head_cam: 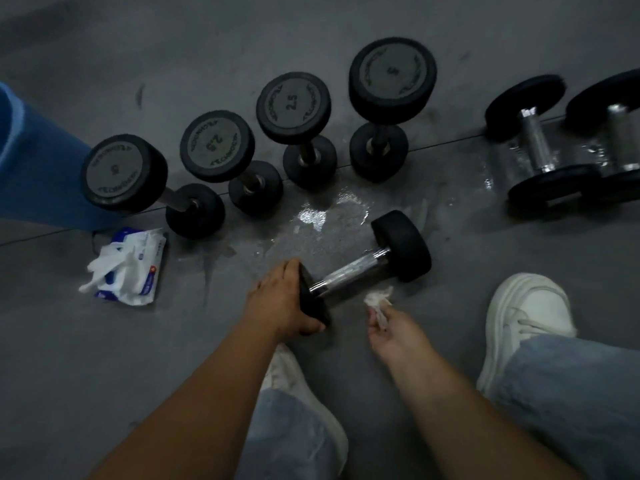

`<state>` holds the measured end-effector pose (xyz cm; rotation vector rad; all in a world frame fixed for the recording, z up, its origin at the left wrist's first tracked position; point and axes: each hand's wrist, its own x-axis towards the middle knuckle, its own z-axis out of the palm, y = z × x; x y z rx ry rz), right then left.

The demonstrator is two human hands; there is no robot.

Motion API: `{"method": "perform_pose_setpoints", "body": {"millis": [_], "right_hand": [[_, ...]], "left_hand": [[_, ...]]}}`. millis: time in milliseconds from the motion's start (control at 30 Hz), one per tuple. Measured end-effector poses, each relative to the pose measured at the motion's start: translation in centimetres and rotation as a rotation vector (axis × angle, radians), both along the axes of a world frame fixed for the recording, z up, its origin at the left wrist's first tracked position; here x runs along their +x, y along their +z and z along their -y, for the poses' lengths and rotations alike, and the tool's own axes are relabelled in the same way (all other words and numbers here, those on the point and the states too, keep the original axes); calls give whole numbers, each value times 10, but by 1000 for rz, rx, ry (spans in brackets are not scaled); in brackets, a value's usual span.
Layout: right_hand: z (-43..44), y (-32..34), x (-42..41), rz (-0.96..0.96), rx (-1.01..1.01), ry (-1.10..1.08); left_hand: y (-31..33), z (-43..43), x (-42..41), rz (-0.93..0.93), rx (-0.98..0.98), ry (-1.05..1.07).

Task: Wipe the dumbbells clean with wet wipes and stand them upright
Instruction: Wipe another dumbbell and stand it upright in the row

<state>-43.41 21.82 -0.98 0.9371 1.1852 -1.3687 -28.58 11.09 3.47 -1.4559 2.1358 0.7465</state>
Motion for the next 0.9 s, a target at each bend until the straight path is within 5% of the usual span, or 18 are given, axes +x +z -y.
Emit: {"method": "perform_pose_setpoints", "body": {"millis": [100,333,500,633,767,900], "right_hand": [[-1,-8,-22,154,-27,-247],[12,9,-22,240,-131,-321],[40,8,-18,120,-124,-312],[63,3,-9,-179,109,-52],[83,7,-3,-225,237,14],[61,8,-5,-233,90,74]], "left_hand": [[2,-7,1,1,-28,11],[5,-8,-1,2,-44,10],[3,-11,1,-13,-58,9],[1,-12,1,-12,-68,7],[1,-14,1,-27,-79,16],[1,-12,2,-27,-67,10]]}}
